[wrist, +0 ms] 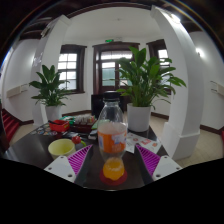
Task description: Pour water
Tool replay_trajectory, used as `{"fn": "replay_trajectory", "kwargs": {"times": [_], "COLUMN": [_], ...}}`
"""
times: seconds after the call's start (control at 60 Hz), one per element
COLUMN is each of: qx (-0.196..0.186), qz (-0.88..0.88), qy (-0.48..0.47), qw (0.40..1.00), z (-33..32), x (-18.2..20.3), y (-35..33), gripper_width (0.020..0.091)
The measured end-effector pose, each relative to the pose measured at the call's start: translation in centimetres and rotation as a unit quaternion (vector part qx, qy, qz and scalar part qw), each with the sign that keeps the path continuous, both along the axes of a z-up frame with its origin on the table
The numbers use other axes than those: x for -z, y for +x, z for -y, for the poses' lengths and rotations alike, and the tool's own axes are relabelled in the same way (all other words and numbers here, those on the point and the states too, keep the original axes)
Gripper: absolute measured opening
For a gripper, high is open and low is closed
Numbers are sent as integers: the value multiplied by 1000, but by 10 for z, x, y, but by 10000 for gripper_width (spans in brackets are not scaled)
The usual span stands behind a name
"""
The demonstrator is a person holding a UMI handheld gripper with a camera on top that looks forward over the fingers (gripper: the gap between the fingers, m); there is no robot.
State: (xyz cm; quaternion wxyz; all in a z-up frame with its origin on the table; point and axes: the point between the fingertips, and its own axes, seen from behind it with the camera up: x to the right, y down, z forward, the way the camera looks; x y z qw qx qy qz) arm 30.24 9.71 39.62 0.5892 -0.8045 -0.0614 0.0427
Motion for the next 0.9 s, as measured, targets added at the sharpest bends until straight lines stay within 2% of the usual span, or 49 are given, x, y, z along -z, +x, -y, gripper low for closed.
{"fn": "replay_trajectory", "kwargs": {"times": [0.183, 0.4, 0.533, 0.683, 0.9], "qx": [29, 43, 53, 39, 38], "qz": [13, 25, 36, 21, 13], "qy": [-11, -14, 5, 20, 38], "qw": [999, 999, 998, 999, 998], "z": [72, 128, 143, 153, 159], "x": [1, -21, -47, -74, -101], "y": [-8, -41, -49, -62, -68], "gripper_width": [840, 843, 853, 853, 853]}}
